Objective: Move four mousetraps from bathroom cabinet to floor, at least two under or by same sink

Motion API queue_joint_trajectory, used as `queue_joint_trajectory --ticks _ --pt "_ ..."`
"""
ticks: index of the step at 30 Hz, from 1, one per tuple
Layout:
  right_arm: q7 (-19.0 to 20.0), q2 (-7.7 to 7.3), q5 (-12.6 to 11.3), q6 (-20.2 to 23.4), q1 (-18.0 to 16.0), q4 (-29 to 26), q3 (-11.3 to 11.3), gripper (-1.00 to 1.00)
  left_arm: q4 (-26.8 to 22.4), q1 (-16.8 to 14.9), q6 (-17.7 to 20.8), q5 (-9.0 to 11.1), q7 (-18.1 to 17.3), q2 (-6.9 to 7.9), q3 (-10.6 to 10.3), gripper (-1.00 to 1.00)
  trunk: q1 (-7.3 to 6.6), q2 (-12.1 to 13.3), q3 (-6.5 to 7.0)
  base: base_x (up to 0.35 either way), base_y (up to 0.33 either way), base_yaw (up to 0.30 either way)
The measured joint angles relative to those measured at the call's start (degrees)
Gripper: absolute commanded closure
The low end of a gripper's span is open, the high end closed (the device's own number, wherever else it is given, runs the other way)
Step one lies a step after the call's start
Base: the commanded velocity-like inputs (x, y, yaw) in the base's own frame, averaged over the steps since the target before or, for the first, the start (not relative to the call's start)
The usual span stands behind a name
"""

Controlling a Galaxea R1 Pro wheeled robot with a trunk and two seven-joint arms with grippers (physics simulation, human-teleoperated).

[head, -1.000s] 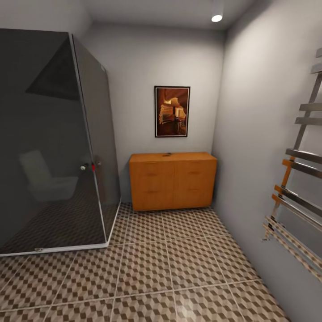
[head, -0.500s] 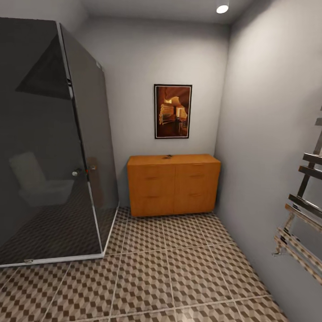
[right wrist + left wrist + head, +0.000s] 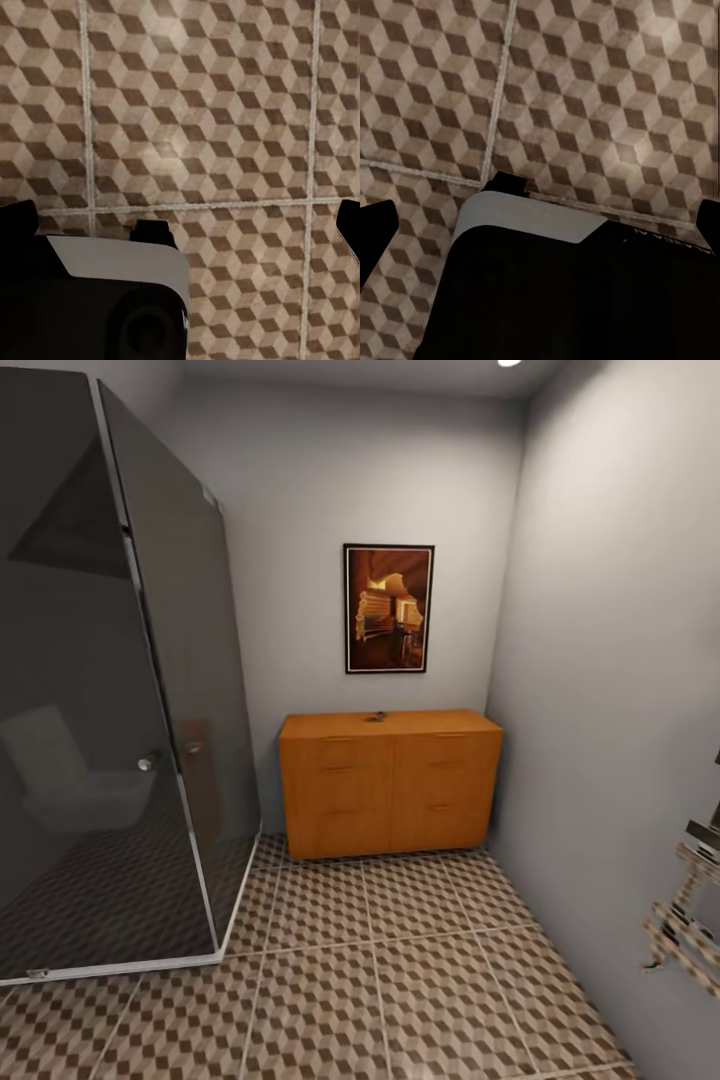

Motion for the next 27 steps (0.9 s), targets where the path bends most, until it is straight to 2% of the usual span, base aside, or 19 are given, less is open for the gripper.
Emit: queue_joint_trajectory --ticks 27 --pt "0.0 0.08 0.0 0.0 0.0 0.0 0.0 -1.00 0.0 0.0 -0.1 0.0 0.0 0.00 0.0 -1.00 0.00 0.0 0.00 0.323 0.000 0.000"
